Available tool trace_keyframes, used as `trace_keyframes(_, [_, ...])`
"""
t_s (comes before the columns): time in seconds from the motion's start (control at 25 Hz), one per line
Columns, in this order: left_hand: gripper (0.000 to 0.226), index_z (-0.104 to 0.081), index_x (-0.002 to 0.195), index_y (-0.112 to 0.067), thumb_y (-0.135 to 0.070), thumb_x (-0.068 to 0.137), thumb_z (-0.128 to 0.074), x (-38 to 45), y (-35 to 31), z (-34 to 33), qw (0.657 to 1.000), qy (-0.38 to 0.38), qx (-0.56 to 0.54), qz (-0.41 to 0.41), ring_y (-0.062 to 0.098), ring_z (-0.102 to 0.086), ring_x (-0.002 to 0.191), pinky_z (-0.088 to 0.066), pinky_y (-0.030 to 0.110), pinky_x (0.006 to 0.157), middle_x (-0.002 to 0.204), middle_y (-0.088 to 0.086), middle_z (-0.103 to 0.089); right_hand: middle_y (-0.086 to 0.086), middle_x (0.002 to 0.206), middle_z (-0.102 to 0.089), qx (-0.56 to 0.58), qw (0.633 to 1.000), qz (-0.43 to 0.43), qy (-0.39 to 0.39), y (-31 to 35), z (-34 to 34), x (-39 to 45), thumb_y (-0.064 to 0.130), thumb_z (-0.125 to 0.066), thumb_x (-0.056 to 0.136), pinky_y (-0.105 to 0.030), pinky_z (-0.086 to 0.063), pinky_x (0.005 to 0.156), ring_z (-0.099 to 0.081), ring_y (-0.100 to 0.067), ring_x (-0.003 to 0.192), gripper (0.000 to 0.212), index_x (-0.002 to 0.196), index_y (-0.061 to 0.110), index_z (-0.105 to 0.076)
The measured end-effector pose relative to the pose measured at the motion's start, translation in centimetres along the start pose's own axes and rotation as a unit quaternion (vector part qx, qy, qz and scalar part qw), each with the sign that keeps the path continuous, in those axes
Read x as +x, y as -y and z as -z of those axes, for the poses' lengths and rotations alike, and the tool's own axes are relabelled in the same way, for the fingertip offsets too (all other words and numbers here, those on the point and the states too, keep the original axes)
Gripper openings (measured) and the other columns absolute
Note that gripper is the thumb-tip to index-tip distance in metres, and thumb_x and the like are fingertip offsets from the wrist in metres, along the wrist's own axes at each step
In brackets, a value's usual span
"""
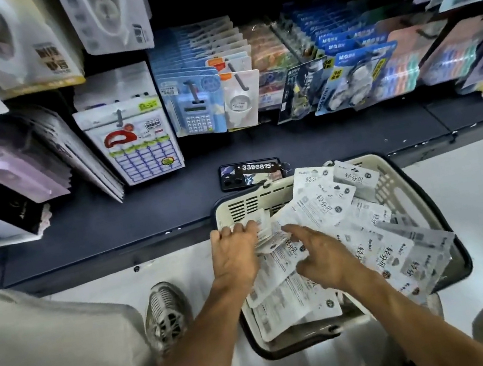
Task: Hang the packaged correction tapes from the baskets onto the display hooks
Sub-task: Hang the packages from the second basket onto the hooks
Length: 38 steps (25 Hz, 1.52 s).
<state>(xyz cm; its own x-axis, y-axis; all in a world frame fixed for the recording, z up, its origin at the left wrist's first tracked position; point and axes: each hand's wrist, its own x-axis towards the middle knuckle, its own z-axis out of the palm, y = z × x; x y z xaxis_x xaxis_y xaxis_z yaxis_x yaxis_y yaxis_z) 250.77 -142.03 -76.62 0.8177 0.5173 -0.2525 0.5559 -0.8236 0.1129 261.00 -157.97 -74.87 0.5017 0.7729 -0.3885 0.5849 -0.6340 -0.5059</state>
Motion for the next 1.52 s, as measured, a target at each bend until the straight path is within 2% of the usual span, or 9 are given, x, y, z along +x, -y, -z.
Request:
trace_keyframes(0.16, [0.073, -0.038, 0.151, -0.026, -0.006, 0.088, -0.069, 2.1, 0.3, 0.7, 0.999, 0.036, 0.003, -0.035, 0.029, -0.056, 0.118, -0.036, 0.044, 0.108, 0.125, 0.006, -0.064, 0.003, 0.102, -0.073, 0.196, 0.979, -0.06, 0.013, -0.5, 1.9, 2.6, 0.003, -0.062, 0.09, -0.032, -0.059, 0.067, -0.069, -0.017, 0.082, 0.042, 0.12, 0.031, -0.063])
trace_keyframes(0.36, [0.031, -0.063, 0.123, -0.022, -0.005, 0.099, -0.052, 3.4, 1.5, 2.9, 0.989, 0.059, -0.13, 0.039, 0.011, -0.057, 0.075, -0.048, 0.028, 0.08, 0.093, -0.001, -0.067, 0.013, 0.069, -0.069, 0.057, 0.996, -0.063, -0.011, 0.3, 4.0, 4.5, 0.014, -0.065, 0.093, -0.022, -0.05, 0.061, -0.067, -0.007, 0.065, 0.032, 0.12, 0.029, -0.065])
trace_keyframes(0.48, [0.031, -0.071, 0.095, -0.023, 0.005, 0.087, -0.059, 3.2, 1.5, 6.2, 0.987, 0.033, -0.146, 0.054, 0.023, -0.063, 0.085, -0.049, 0.029, 0.079, 0.098, 0.007, -0.071, 0.014, 0.103, -0.068, 0.072, 0.997, -0.014, -0.033, 0.8, 5.8, 5.0, 0.011, -0.071, 0.088, -0.029, -0.057, 0.075, -0.066, -0.007, 0.082, 0.052, 0.124, 0.045, -0.055])
trace_keyframes(0.64, [0.016, -0.079, 0.095, -0.017, -0.009, 0.081, -0.081, 3.1, 2.7, 14.1, 0.97, -0.022, -0.242, 0.012, 0.027, -0.068, 0.101, -0.051, 0.03, 0.083, 0.097, 0.001, -0.073, 0.018, 0.142, -0.055, 0.273, 0.958, 0.074, 0.042, 2.7, 8.7, 4.8, 0.013, -0.089, 0.073, -0.008, -0.049, 0.081, -0.057, -0.004, 0.122, 0.101, 0.149, 0.047, -0.033])
trace_keyframes(0.8, [0.023, -0.08, 0.076, -0.022, -0.001, 0.081, -0.083, 0.4, 3.6, 22.1, 0.839, -0.077, -0.539, -0.001, 0.003, -0.075, 0.076, -0.059, 0.022, 0.068, 0.083, -0.007, -0.081, 0.005, 0.132, -0.068, 0.461, 0.874, 0.129, 0.082, 7.1, 11.7, 3.7, 0.016, -0.092, 0.068, -0.032, -0.06, 0.079, -0.067, -0.019, 0.118, 0.096, 0.146, 0.033, -0.04])
trace_keyframes(0.92, [0.019, -0.08, 0.073, -0.013, 0.004, 0.082, -0.079, -0.4, 3.7, 25.2, 0.708, -0.123, -0.692, 0.065, 0.016, -0.077, 0.073, -0.061, 0.027, 0.064, 0.084, 0.009, -0.08, 0.002, 0.128, -0.07, 0.533, 0.828, 0.152, 0.091, 11.4, 12.6, 2.1, 0.031, -0.094, 0.061, -0.031, -0.06, 0.071, -0.07, -0.023, 0.113, 0.093, 0.14, 0.032, -0.045])
trace_keyframes(1.08, [0.03, -0.068, 0.096, 0.003, -0.003, 0.074, -0.087, -0.5, 4.3, 28.4, 0.579, -0.201, -0.77, 0.175, 0.041, -0.068, 0.115, -0.048, 0.056, 0.108, 0.111, 0.024, -0.074, 0.0, 0.12, -0.074, 0.59, 0.793, 0.129, 0.079, 16.4, 13.4, 0.1, 0.031, -0.093, 0.054, -0.037, -0.061, 0.076, -0.073, -0.027, 0.106, 0.085, 0.13, 0.039, -0.057])
trace_keyframes(1.36, [0.048, -0.073, 0.125, -0.022, -0.044, 0.083, -0.081, -2.3, 2.2, 30.3, 0.615, 0.029, -0.787, -0.015, 0.031, -0.073, 0.112, -0.058, 0.05, 0.099, 0.123, 0.009, -0.076, -0.012, 0.11, -0.077, 0.66, 0.727, 0.169, -0.093, 19.1, 20.3, -1.2, 0.019, -0.096, 0.056, -0.04, -0.062, 0.067, -0.076, -0.036, 0.093, 0.071, 0.121, 0.027, -0.067])
trace_keyframes(1.52, [0.067, -0.063, 0.13, -0.022, -0.022, 0.069, -0.09, -1.6, 0.7, 30.6, 0.586, -0.075, -0.806, -0.035, 0.034, -0.077, 0.1, -0.065, 0.044, 0.077, 0.116, 0.011, -0.078, -0.002, 0.11, -0.078, 0.572, 0.784, 0.201, -0.135, 19.0, 23.1, -1.3, 0.045, -0.079, 0.076, -0.033, -0.062, 0.073, -0.076, -0.026, 0.098, 0.039, 0.112, 0.031, -0.074])
